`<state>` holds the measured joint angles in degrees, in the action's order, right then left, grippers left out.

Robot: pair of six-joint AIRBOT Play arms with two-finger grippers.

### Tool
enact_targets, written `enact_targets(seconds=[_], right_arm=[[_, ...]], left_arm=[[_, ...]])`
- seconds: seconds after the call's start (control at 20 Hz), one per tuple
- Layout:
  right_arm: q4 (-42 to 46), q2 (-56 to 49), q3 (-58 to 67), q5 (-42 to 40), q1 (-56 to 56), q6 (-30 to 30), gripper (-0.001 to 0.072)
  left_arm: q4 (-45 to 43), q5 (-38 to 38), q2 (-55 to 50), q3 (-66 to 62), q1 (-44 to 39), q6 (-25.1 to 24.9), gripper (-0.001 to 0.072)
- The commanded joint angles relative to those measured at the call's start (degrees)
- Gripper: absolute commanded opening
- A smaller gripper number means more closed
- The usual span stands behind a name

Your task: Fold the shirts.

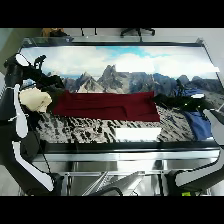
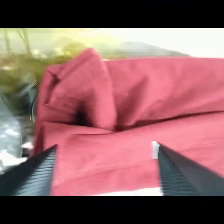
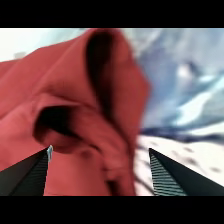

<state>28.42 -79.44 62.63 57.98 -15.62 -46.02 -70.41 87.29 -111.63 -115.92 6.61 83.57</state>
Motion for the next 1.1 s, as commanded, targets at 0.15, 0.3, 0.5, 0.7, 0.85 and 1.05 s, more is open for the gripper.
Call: enact_targets(seconds=[0.15, 0.3, 0.5, 0.7, 0.85, 1.05], right_arm=[[0.7, -1.6, 0.2, -0.1, 5.5, -0.3, 0.0169], [-0.5, -1.2, 1.6, 0.0, 5.5, -0.3, 0.0029], [-0.6, 3.4, 5.0, 2.7, 5.4, -0.5, 0.0028], [-0.6, 11.5, 9.4, 9.0, 5.4, -3.8, 0.0029], [-0.5, 18.0, 12.0, 10.7, 5.3, -5.2, 0.0029], [-0.2, 22.4, 16.1, 11.5, 5.3, -5.3, 0.0028]], left_arm=[[0.2, 0.8, 0.0, -0.8, -7.0, 0.3, 0.0042], [4.9, -2.2, 0.1, -0.1, -12.2, 0.3, 0.0042], [12.1, -15.3, -0.3, 7.6, -20.8, 0.3, 0.0042], [16.4, -25.6, -5.0, 11.7, -31.6, 0.3, 0.0042], [24.2, -31.9, -10.4, 9.1, -38.1, 0.2, 0.0012], [31.3, -31.7, -18.8, -1.7, -43.3, 0.1, 0.0012]])
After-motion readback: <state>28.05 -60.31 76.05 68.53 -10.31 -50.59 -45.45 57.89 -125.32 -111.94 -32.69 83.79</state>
